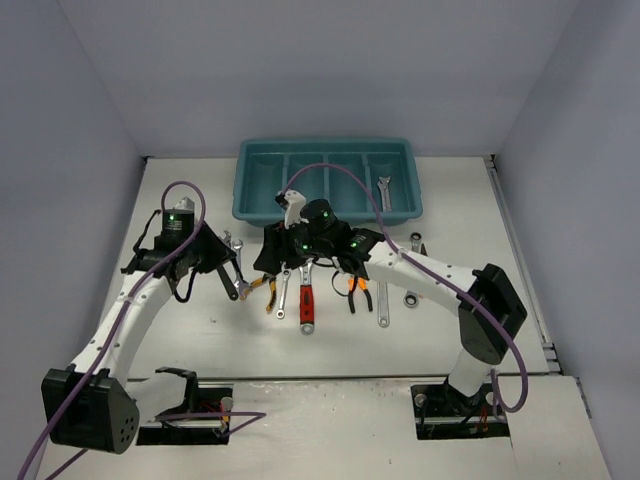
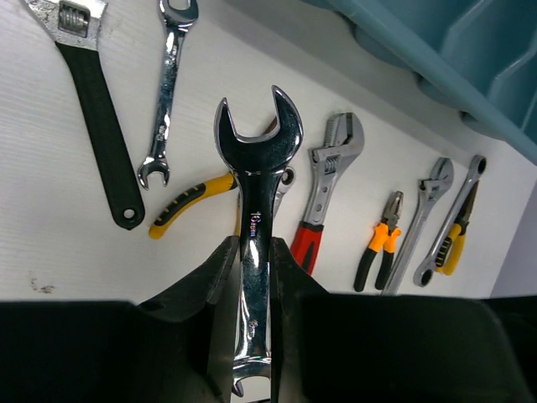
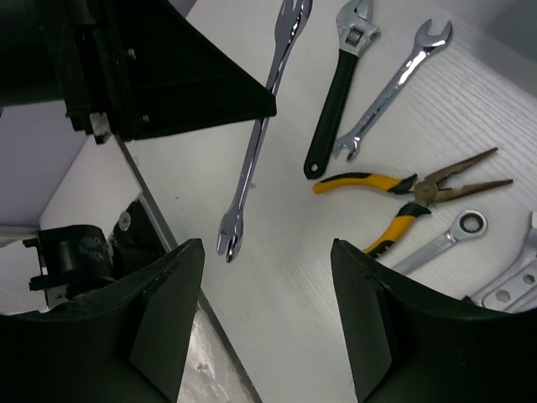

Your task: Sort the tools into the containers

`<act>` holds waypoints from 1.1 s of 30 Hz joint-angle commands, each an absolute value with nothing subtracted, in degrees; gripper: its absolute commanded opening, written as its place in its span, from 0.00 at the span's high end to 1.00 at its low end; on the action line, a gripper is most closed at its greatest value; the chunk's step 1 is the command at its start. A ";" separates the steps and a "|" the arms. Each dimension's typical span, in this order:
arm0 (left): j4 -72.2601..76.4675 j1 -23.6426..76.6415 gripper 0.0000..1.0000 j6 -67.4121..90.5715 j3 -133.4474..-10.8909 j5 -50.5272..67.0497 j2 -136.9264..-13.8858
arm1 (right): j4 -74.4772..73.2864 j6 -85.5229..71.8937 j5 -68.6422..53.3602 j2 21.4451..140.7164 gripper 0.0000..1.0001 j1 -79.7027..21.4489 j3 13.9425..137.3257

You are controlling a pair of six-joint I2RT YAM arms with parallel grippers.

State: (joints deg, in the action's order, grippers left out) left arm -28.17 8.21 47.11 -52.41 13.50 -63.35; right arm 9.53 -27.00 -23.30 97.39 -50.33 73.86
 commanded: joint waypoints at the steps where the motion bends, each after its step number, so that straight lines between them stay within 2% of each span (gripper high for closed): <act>1: -26.19 9.21 1.00 50.55 -56.43 13.63 -60.21 | 16.39 -28.28 -22.46 98.81 0.42 -51.25 78.41; 19: -24.78 10.29 1.00 52.21 -57.13 14.24 -58.52 | 17.39 -29.02 -23.21 106.02 0.48 -53.36 83.69; 27: -24.40 11.40 1.00 52.26 -56.92 13.64 -57.75 | 17.49 -29.30 -24.03 107.49 0.66 -53.61 84.58; 33: -24.26 12.45 1.00 52.24 -56.92 12.63 -57.42 | 17.46 -29.88 -25.11 108.34 0.72 -53.82 84.84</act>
State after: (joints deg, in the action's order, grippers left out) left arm -28.40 11.88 51.27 -52.95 13.17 -59.26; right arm 13.30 -29.35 -23.58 108.51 -53.28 81.92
